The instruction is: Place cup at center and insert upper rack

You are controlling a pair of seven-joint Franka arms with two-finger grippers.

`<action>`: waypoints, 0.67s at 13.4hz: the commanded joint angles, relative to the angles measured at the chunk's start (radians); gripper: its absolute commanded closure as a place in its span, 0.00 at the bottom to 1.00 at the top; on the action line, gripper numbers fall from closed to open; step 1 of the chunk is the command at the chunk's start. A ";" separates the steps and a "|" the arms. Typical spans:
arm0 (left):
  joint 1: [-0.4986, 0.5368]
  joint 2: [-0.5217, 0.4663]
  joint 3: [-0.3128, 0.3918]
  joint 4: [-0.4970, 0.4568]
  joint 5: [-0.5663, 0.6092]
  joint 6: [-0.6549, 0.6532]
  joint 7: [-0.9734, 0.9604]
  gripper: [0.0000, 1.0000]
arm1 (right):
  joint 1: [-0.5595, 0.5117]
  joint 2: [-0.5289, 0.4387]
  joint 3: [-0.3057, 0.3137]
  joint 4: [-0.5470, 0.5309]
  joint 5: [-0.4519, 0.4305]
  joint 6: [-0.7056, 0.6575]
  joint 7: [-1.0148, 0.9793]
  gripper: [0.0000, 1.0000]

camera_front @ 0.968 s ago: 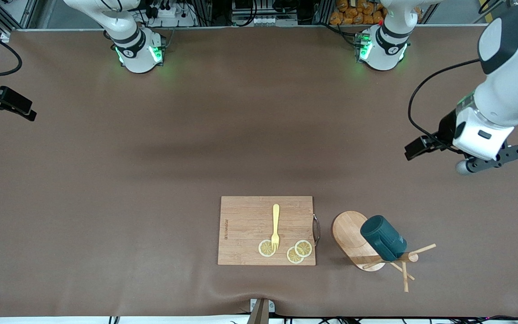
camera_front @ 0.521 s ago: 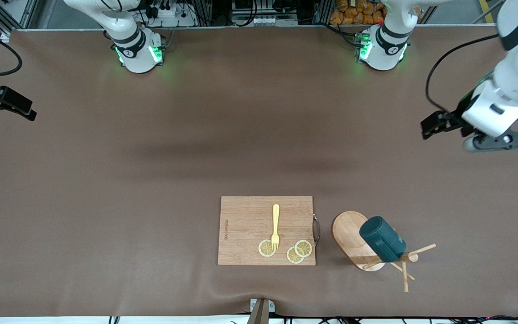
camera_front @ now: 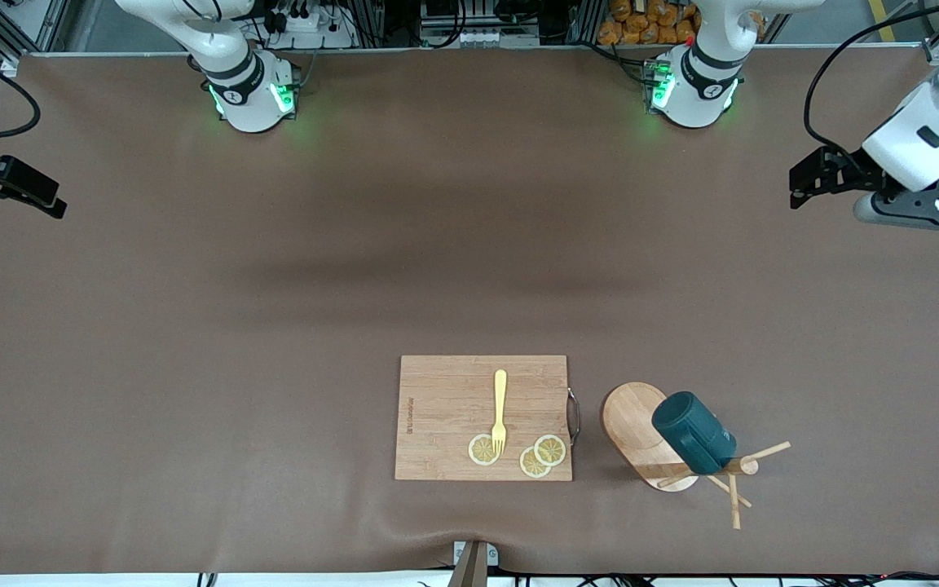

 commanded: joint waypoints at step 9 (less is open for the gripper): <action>-0.004 -0.014 0.001 0.049 0.011 -0.061 0.014 0.00 | 0.000 0.005 0.002 0.020 -0.014 -0.016 0.013 0.00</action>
